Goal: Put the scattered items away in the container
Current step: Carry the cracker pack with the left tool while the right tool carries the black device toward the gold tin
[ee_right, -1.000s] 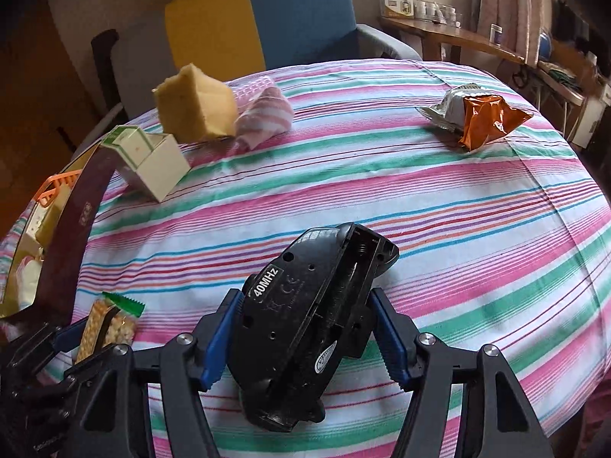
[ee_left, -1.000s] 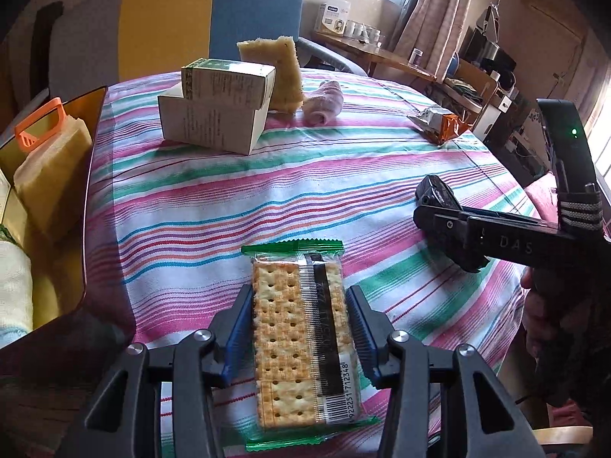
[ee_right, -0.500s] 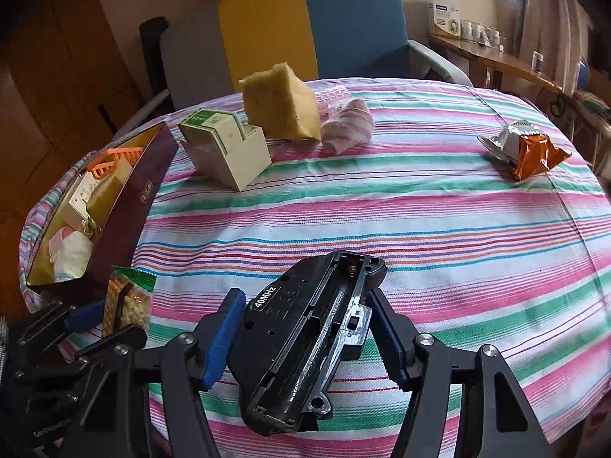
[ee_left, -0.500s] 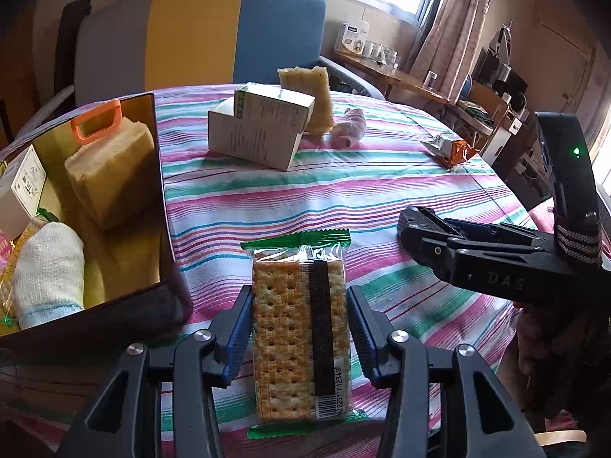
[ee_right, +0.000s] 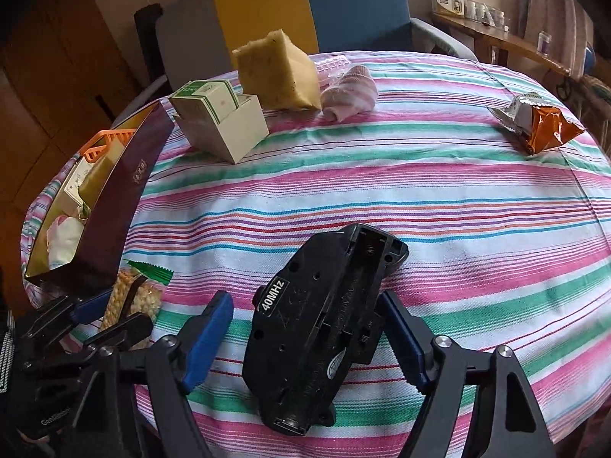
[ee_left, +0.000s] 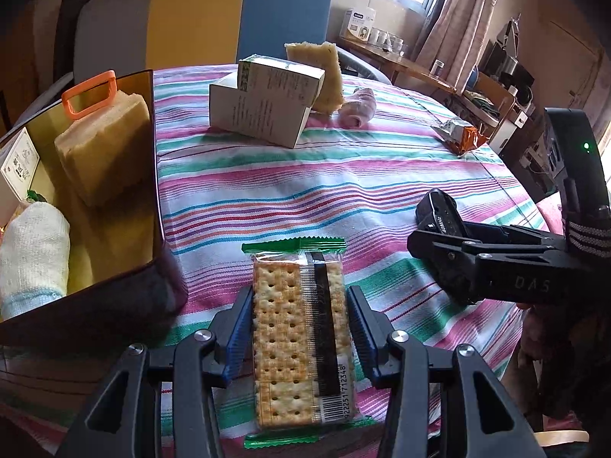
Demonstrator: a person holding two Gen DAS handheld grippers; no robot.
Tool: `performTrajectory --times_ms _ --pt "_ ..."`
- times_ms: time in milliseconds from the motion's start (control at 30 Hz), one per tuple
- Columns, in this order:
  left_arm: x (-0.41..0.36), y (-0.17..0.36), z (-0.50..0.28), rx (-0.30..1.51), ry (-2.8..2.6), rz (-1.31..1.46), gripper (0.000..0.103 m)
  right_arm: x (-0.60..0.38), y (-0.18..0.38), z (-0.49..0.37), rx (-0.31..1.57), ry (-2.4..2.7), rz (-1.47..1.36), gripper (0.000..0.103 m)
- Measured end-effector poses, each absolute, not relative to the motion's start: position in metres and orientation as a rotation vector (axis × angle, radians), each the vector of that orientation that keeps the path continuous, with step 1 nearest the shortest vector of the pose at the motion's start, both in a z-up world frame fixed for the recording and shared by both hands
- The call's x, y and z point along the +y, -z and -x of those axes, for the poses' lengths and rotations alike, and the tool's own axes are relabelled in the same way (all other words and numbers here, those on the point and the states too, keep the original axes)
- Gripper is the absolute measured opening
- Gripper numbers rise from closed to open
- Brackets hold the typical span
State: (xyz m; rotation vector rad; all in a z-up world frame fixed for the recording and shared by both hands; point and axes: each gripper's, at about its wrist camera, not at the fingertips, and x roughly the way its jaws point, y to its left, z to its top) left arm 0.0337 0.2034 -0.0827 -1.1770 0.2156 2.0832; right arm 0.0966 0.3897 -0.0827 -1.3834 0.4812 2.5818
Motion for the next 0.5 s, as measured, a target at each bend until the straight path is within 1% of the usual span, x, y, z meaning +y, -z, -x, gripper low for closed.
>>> performTrajectory --times_ms 67,100,133,167,333,500 --pt "0.203 0.083 -0.033 0.212 -2.081 1.177 0.048 0.386 0.083 -0.090 0.418 -2.560 1.402 0.085" --pt "0.203 0.083 -0.033 0.210 -2.080 1.177 0.048 0.383 0.084 -0.087 0.375 -2.545 1.406 0.081" --pt "0.203 0.083 -0.033 0.208 -2.079 1.177 0.048 0.382 0.084 -0.084 0.332 -2.530 1.410 0.066" --pt "0.202 0.083 -0.032 0.206 -2.078 1.176 0.048 0.382 0.084 -0.082 0.304 -2.520 1.403 0.066" --pt "0.202 0.082 -0.033 0.198 -2.082 1.171 0.048 0.381 0.084 -0.087 0.274 -2.543 1.382 0.066" --pt "0.201 0.072 -0.037 0.187 -2.087 1.124 0.048 0.382 0.082 -0.095 0.323 -2.564 1.378 0.066"
